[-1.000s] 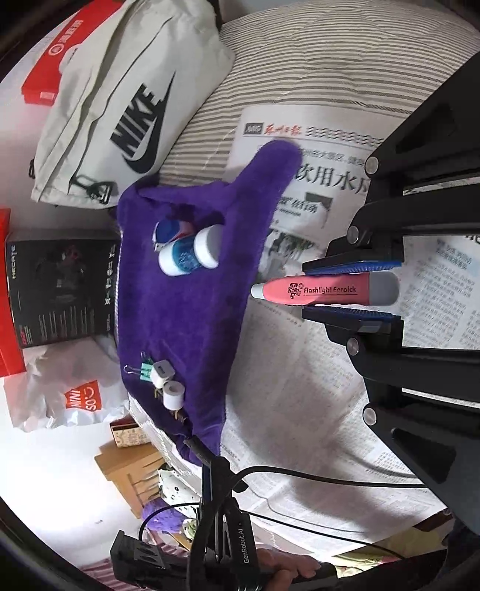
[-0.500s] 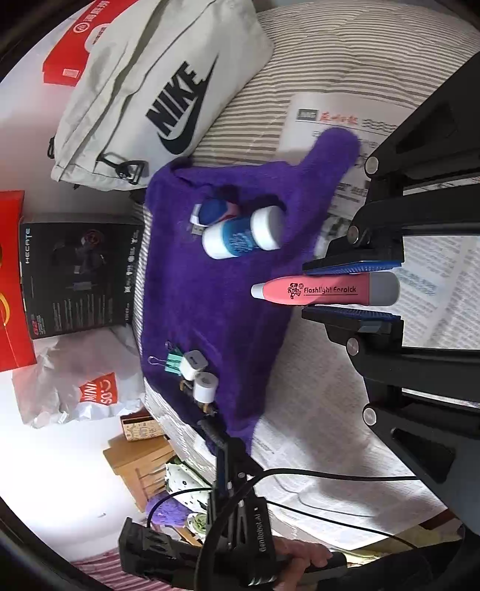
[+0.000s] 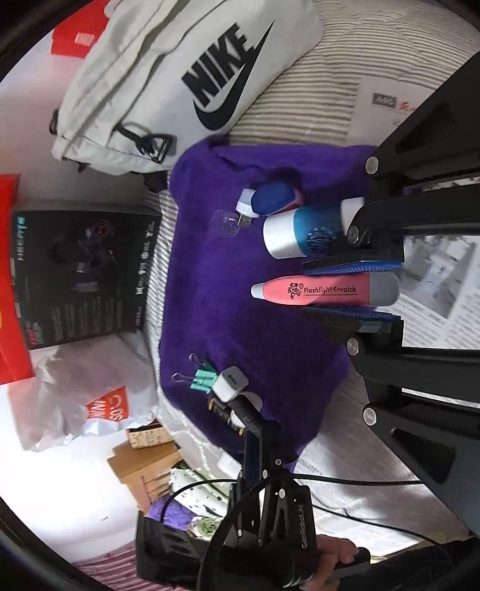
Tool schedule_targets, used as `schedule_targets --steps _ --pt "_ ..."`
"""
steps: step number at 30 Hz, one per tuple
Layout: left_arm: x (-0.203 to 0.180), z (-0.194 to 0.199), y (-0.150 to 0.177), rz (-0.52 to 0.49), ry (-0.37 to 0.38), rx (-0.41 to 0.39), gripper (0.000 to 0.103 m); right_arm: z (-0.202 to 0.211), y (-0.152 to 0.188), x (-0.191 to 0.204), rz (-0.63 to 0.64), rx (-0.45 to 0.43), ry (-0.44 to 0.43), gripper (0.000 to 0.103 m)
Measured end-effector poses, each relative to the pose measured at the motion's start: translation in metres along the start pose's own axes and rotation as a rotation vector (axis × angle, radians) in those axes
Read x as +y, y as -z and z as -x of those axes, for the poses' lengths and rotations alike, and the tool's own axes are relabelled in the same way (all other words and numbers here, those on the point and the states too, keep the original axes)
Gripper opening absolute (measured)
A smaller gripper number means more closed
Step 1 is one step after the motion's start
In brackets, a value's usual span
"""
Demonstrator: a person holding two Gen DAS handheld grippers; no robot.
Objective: Organize rigid objects
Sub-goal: 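Carry the black marker and pink highlighter over the purple towel with both grippers, then lower the marker and highlighter onto the towel and open both grippers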
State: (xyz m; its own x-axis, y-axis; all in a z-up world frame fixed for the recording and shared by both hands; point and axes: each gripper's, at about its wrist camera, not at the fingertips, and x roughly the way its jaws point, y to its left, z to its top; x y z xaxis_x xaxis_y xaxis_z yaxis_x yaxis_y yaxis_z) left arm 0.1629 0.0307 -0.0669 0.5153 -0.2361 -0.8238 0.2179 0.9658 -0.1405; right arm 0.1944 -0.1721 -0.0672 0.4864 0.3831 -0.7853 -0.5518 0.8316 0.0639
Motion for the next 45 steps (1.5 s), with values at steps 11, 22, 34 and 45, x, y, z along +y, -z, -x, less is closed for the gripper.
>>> schedule_targets --steps 11,22,34,45 --pt "0.003 -0.031 -0.011 -0.009 0.015 0.053 0.021 -0.038 -0.008 -0.002 0.033 0.059 0.010 0.017" --pt "0.013 -0.038 -0.008 -0.008 -0.004 0.074 0.021 -0.053 -0.007 0.002 0.070 0.095 0.005 0.017" --pt "0.016 -0.038 -0.010 -0.017 0.004 0.077 0.021 -0.060 -0.009 0.001 0.106 0.095 0.030 0.017" --pt "0.009 -0.039 -0.007 -0.029 -0.022 0.075 0.021 -0.061 -0.008 0.002 0.141 0.093 0.033 0.017"
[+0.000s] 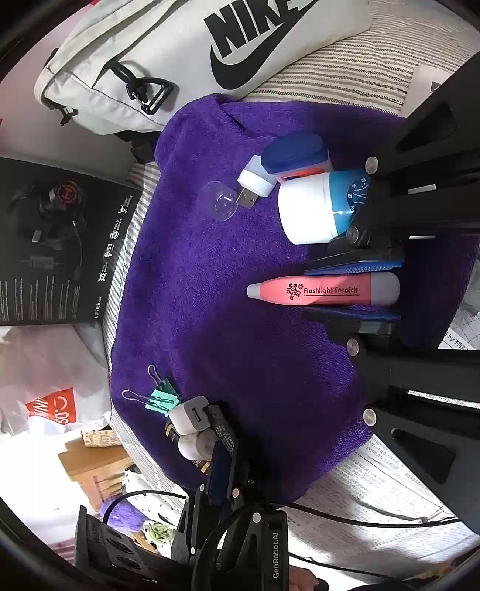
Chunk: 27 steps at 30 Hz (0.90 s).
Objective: Organize rigid objects
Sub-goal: 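Lower the marker and highlighter onto the towel and open both grippers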
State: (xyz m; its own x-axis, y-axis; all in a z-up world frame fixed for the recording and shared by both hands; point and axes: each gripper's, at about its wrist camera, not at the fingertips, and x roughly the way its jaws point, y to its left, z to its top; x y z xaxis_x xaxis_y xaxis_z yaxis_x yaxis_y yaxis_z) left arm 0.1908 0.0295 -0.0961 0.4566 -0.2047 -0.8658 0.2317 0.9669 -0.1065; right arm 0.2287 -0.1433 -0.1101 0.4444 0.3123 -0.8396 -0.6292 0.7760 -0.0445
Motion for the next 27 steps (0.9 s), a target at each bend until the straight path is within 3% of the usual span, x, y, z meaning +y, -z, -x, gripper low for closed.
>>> schedule_targets --steps 8,12,19,23,27 --pt "-0.002 0.003 0.005 -0.009 0.004 0.022 0.033 0.000 0.000 -0.003 0.004 0.017 -0.023 0.019" --pt "-0.002 0.004 0.008 -0.003 -0.001 0.031 0.036 0.001 0.001 -0.001 0.011 0.028 -0.050 0.029" --pt "0.001 0.011 0.009 0.023 -0.029 0.043 0.043 0.006 0.004 -0.006 -0.048 0.052 -0.076 0.031" --pt "0.000 0.025 0.011 0.028 -0.046 0.030 0.057 0.014 0.007 -0.006 -0.065 0.054 -0.081 0.037" --pt "-0.001 0.038 0.015 0.029 -0.061 0.012 0.064 0.025 0.012 -0.007 -0.081 0.040 -0.067 0.046"
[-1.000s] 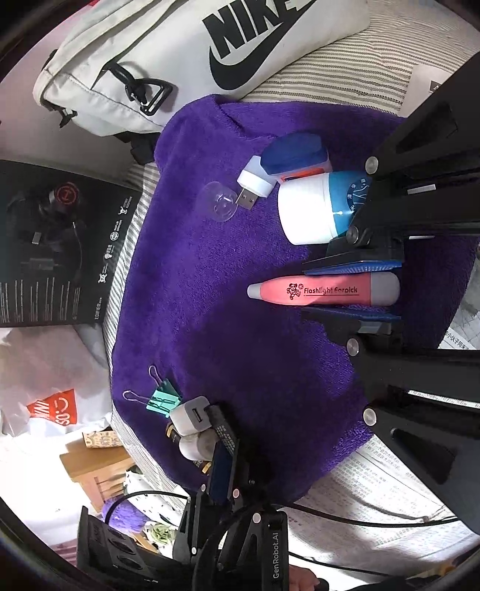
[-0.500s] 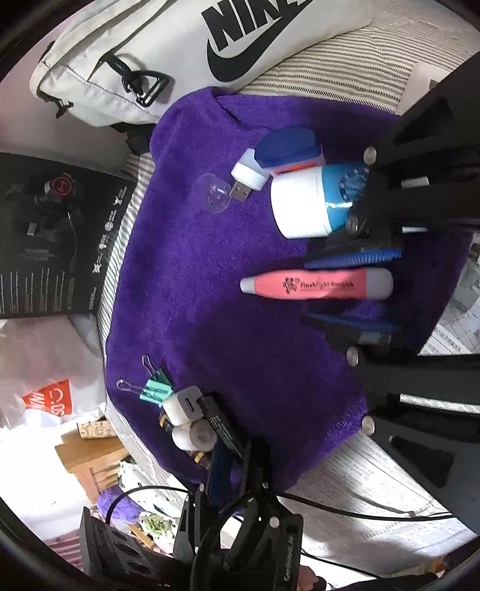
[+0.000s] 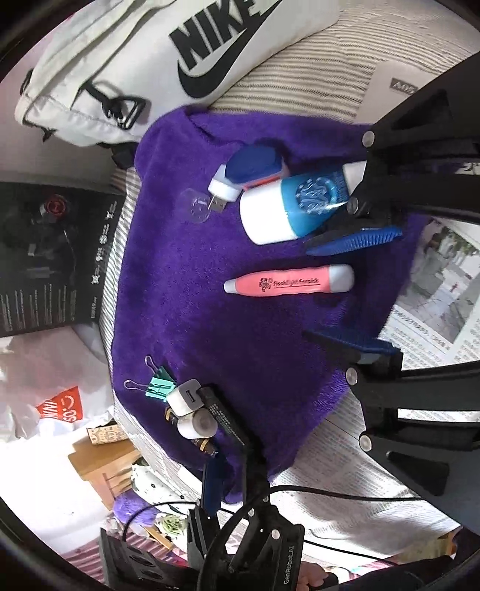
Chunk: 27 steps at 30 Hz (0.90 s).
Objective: Organize rigid objects
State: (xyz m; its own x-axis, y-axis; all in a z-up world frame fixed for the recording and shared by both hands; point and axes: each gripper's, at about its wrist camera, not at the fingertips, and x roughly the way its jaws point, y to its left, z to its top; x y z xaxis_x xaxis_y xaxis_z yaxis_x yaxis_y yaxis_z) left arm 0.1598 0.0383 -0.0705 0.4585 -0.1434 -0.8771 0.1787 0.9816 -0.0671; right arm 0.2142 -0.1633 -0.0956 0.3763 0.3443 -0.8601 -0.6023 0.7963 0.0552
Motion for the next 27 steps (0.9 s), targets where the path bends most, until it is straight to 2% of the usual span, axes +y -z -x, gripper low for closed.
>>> schedule_targets --steps 4,6,8,10,11,15,18,22,27 --pt "-0.002 0.010 0.008 -0.010 -0.034 -0.014 0.065 0.012 0.007 -0.005 -0.040 -0.015 0.005 0.052" --pt "-0.001 0.014 0.013 -0.003 -0.033 -0.019 0.070 0.018 0.010 -0.008 -0.065 -0.023 0.004 0.055" --pt "0.000 0.019 0.017 0.012 -0.038 -0.030 0.073 0.024 0.014 -0.009 -0.082 -0.028 0.005 0.064" --pt "-0.001 0.026 0.022 0.023 -0.046 -0.047 0.079 0.029 0.018 -0.006 -0.085 -0.032 0.004 0.081" --pt "-0.001 0.027 0.024 0.025 -0.050 -0.052 0.083 0.031 0.020 -0.003 -0.081 -0.035 0.020 0.084" --pt "-0.003 0.040 0.033 0.054 -0.073 -0.082 0.086 0.037 0.028 0.005 -0.081 -0.033 0.038 0.086" --pt "-0.002 0.048 0.038 0.102 -0.098 -0.092 0.094 0.047 0.036 0.009 -0.099 -0.040 0.052 0.096" --pt "-0.009 0.065 0.044 0.124 -0.135 -0.130 0.095 0.071 0.049 0.009 -0.150 -0.070 0.097 0.102" --pt "-0.020 0.086 0.049 0.163 -0.140 -0.182 0.095 0.102 0.062 0.005 -0.251 -0.125 0.107 0.103"
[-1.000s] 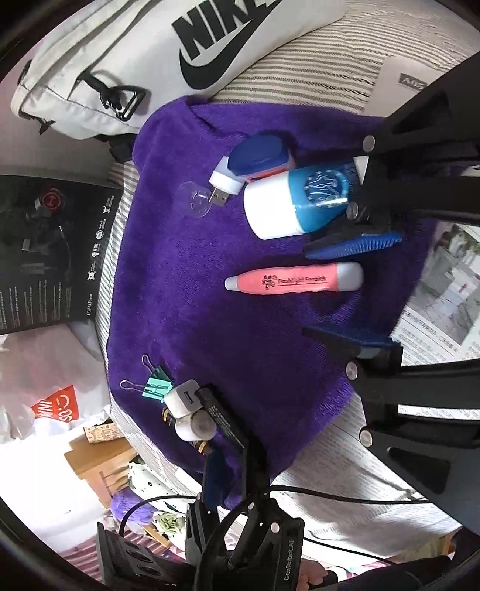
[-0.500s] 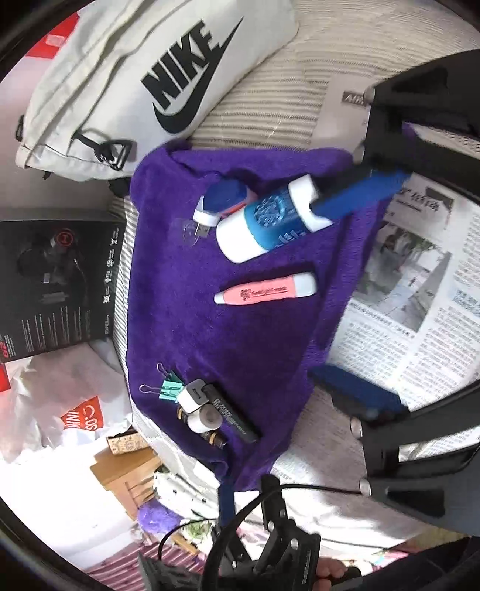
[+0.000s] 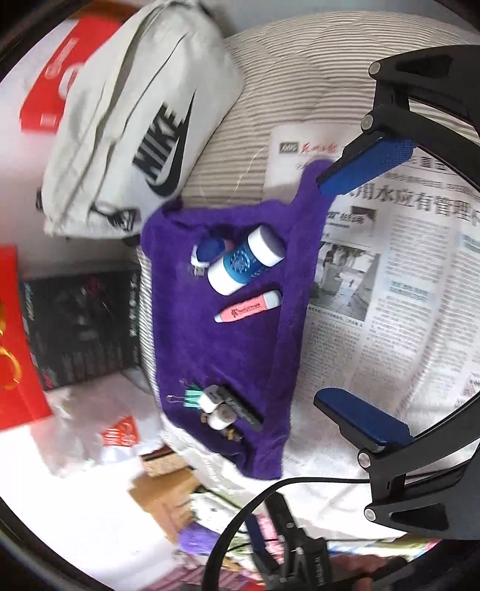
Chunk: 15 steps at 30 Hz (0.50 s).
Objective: Organize rigid objects
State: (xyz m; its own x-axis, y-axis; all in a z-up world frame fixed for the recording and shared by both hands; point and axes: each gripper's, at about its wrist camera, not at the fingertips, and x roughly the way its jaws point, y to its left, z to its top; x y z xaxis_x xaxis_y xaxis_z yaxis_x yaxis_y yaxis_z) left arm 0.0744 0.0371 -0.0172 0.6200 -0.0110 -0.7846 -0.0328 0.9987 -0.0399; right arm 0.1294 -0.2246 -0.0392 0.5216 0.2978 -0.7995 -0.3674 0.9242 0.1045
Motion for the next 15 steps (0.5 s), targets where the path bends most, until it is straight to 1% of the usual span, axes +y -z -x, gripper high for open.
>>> schedule_targets --steps 3,6,8,11,15 --pt "-0.009 0.013 0.004 -0.003 -0.022 -0.019 0.095 0.017 0.006 -0.001 -0.038 -0.017 0.006 0.103" --pt "-0.019 0.025 0.008 -0.010 -0.049 -0.040 0.095 0.029 0.014 0.001 -0.066 -0.017 0.041 0.103" --pt "-0.026 0.032 0.011 -0.019 -0.065 -0.054 0.095 0.037 0.019 0.007 -0.052 -0.008 0.086 0.103" --pt "-0.034 0.038 0.014 -0.026 -0.074 -0.058 0.095 0.046 0.026 0.011 -0.016 -0.016 0.135 0.103" --pt "-0.040 0.045 0.020 -0.004 -0.065 -0.053 0.095 0.056 0.034 0.006 -0.049 -0.019 0.147 0.103"
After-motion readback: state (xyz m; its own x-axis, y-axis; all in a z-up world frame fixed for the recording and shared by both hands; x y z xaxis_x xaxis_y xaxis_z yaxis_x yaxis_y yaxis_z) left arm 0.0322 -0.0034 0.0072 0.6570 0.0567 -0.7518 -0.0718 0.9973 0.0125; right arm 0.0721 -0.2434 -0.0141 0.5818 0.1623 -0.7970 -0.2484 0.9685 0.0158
